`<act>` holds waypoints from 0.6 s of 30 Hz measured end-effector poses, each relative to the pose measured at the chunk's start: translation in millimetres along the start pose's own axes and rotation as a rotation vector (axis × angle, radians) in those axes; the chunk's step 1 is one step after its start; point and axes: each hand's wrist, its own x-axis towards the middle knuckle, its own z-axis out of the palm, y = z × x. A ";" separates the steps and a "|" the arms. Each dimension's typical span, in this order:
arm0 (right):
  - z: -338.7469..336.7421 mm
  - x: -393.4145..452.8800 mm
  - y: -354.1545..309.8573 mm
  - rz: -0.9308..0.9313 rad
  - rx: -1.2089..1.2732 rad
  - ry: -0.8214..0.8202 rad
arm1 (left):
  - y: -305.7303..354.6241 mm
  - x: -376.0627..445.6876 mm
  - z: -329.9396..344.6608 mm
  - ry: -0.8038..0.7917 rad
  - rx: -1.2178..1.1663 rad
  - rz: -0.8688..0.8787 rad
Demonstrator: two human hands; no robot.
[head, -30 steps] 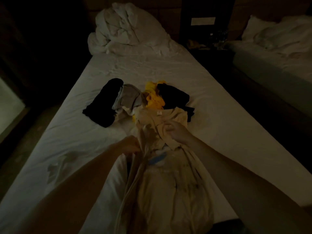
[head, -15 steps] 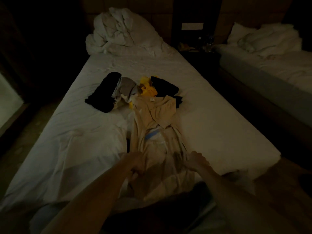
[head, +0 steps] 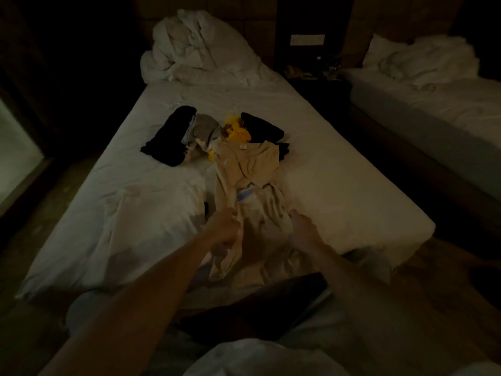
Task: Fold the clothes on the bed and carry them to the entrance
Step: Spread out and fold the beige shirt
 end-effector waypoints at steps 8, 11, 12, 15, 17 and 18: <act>33.1 -15.9 -11.7 0.137 -0.289 -0.014 | -43.5 -33.3 10.7 -0.236 0.560 0.185; 40.9 -17.7 -2.6 0.195 -0.188 -0.168 | -52.6 -43.6 22.9 -0.270 0.605 0.170; 43.8 -18.6 3.5 0.187 -0.154 -0.234 | -55.6 -46.1 26.1 -0.279 0.615 0.166; 50.8 -28.4 22.9 0.126 0.016 -0.362 | -61.3 -48.7 31.3 -0.288 0.636 0.210; 57.2 -36.8 31.9 0.016 0.047 -0.392 | -62.9 -47.9 31.5 -0.304 0.681 0.311; 60.9 -40.9 34.1 -0.050 0.034 -0.395 | -64.9 -47.9 31.6 -0.301 0.737 0.369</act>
